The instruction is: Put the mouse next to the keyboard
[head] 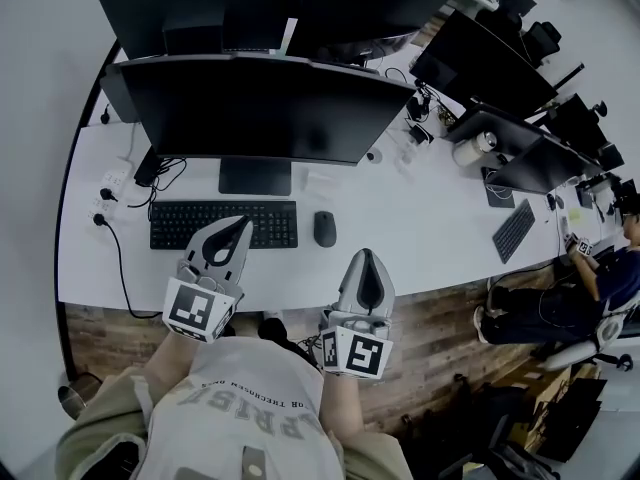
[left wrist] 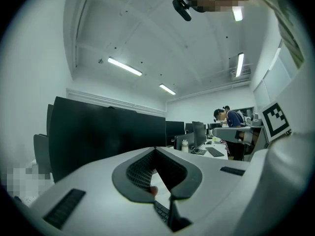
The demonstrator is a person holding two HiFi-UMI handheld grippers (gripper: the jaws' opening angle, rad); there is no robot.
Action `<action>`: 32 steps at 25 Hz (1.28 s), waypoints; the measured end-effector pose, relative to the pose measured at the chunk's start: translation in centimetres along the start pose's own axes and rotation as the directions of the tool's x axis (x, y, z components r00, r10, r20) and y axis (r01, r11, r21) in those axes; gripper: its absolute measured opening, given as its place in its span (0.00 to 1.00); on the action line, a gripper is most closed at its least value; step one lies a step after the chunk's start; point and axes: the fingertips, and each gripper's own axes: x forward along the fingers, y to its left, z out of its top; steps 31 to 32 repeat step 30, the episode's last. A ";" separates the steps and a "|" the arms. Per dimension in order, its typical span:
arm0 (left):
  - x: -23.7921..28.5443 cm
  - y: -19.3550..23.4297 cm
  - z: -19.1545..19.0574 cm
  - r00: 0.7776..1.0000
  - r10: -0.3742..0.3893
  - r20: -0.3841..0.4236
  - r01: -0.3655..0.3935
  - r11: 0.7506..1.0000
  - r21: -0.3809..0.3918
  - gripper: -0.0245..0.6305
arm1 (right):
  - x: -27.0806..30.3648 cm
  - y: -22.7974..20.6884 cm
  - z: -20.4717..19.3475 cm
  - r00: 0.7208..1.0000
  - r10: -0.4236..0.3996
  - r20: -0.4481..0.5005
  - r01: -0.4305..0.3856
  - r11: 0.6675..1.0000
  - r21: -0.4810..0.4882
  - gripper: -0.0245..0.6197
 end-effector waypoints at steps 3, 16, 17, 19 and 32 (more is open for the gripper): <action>0.2 0.0 0.1 1.000 -0.003 0.002 0.003 1.000 0.000 0.05 | 0.2 0.1 0.2 1.000 0.000 0.001 0.000 1.000 -0.007 0.04; 0.6 0.0 -0.9 0.999 0.018 -0.028 -0.018 1.000 -0.002 0.05 | 1.3 -0.8 -0.6 0.997 -0.051 -0.049 0.047 0.995 -0.092 0.04; 0.6 0.1 -0.9 0.999 0.020 -0.029 -0.020 1.000 -0.002 0.05 | 1.3 -0.8 -0.6 0.998 -0.048 -0.049 0.043 0.995 -0.089 0.04; 0.5 0.1 -1.0 0.999 0.024 -0.032 -0.024 1.000 -0.001 0.05 | 1.3 -0.7 -0.6 0.998 -0.040 -0.048 0.035 0.995 -0.089 0.04; 0.3 -0.3 -0.3 1.000 0.005 -0.008 -0.005 1.000 0.003 0.05 | 1.4 -0.5 -0.8 0.999 -0.021 -0.049 0.017 0.996 -0.091 0.04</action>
